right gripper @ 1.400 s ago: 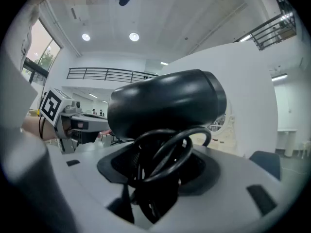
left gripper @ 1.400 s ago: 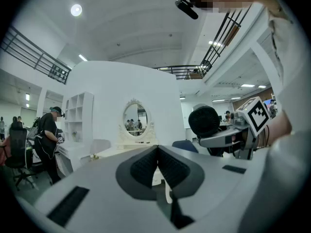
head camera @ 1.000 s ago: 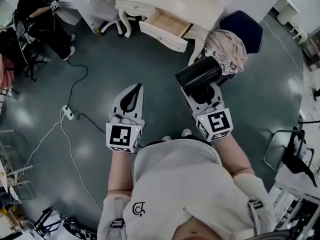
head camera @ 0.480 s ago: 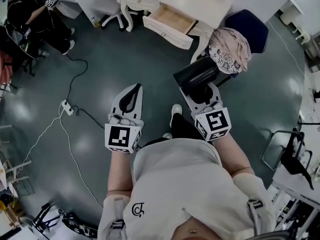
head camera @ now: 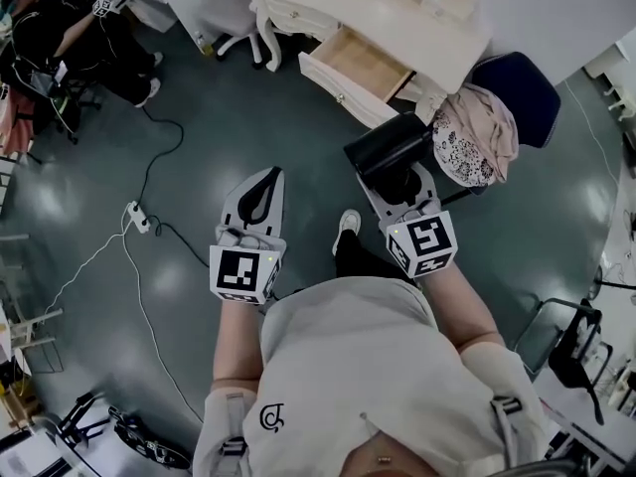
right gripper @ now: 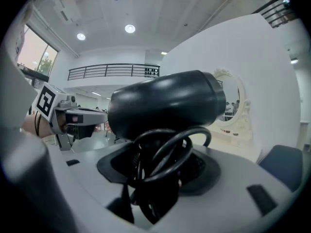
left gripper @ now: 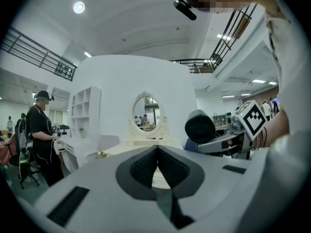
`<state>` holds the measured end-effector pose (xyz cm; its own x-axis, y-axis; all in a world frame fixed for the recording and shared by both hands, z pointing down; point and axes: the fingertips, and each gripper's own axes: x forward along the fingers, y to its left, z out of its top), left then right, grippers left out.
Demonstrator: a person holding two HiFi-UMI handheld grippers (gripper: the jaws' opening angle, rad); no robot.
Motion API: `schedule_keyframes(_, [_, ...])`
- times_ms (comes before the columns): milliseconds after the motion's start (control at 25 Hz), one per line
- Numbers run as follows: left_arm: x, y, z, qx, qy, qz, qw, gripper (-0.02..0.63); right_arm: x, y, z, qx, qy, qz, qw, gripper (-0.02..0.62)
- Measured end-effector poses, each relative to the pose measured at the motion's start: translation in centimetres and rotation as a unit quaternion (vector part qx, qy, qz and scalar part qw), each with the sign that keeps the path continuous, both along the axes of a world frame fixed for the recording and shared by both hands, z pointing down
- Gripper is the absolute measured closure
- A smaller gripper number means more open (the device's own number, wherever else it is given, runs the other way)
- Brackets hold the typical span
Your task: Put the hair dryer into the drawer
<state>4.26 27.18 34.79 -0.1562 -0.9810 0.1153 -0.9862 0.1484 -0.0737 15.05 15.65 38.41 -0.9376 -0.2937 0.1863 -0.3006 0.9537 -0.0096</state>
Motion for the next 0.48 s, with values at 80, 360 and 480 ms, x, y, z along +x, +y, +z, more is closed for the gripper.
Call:
schedule_keyframes(80, [-1.8, -2.8, -0.4, 0.001, -0.002, -0.003, 1.0000, 0.592, -1.8, -2.8, -0.2, -0.001, 0.002, -0.003, 1.000, 0.347])
schedule_keyframes(360, [-6.3, -13.1, -0.9, 0.008, -0.012, 0.007, 0.9999, 0.592, -6.7, -12.1, -0.3, 0.010, -0.001, -0.014, 1.000, 0.345])
schedule_keyframes(480, [-7.6, -16.7, -0.9, 0.007, -0.017, 0.014, 0.9997, 0.592, -8.1, -15.4, -0.3, 0.009, -0.002, -0.011, 1.000, 0.345])
